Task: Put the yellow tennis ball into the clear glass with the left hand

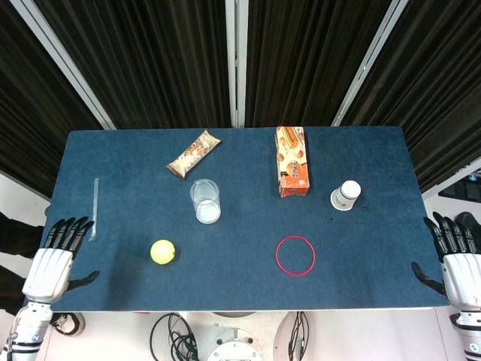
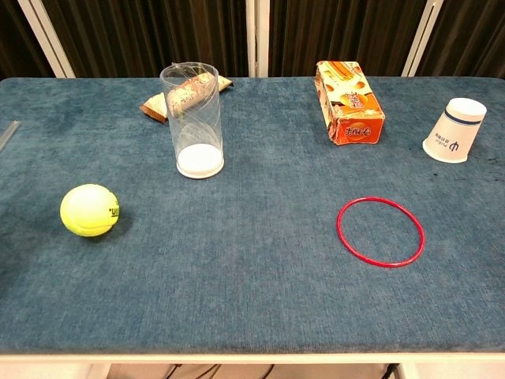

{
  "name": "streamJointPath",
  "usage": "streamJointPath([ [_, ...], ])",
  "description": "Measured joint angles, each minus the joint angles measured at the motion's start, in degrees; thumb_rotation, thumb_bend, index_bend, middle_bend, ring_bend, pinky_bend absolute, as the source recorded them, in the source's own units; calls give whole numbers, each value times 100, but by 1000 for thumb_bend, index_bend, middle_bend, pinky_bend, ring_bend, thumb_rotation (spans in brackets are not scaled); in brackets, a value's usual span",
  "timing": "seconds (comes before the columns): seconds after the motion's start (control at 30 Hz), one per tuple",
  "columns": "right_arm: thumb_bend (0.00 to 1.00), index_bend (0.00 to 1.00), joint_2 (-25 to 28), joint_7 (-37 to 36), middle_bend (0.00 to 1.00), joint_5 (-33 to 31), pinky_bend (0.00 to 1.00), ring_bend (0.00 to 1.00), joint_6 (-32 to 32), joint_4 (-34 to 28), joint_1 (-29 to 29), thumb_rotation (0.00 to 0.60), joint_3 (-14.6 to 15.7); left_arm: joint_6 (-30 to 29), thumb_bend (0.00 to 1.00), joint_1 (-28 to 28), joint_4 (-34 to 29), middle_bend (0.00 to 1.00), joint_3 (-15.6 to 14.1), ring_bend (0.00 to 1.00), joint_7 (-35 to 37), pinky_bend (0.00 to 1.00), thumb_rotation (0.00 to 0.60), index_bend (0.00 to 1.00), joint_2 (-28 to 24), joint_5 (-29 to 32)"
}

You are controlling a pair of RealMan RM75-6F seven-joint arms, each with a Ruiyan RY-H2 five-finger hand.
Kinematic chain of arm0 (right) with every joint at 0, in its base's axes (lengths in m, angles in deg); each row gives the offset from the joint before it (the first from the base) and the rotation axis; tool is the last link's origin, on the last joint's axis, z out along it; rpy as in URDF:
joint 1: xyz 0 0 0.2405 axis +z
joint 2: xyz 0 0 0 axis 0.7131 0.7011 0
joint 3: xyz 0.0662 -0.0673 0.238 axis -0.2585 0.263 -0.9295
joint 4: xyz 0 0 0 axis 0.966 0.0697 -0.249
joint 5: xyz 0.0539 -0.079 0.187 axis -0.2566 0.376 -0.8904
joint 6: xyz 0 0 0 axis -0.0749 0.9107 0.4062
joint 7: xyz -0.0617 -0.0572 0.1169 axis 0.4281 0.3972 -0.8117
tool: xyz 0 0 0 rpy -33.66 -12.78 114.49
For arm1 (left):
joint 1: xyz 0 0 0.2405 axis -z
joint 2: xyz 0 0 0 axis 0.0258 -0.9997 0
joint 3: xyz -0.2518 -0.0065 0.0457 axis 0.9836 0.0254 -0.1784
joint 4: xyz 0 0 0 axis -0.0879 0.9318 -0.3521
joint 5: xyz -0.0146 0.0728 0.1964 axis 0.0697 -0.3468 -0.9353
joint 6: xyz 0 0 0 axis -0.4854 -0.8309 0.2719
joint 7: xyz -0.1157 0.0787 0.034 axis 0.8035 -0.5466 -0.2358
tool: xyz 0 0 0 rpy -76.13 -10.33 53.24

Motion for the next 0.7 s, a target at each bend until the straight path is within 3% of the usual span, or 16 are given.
streamJointPath([
  [0.33,208,0,44,-35,0,12,0,0,13,5,0,600,13,777,61,507,78,48,-127,0,65,68,600,89,242,-340],
  [0.7,208,0,48,-164,0,-41,0,0,11,81,-26,600,13,1856,71,1237,584,48,-20,0,113,92,600,89,1093,-105],
])
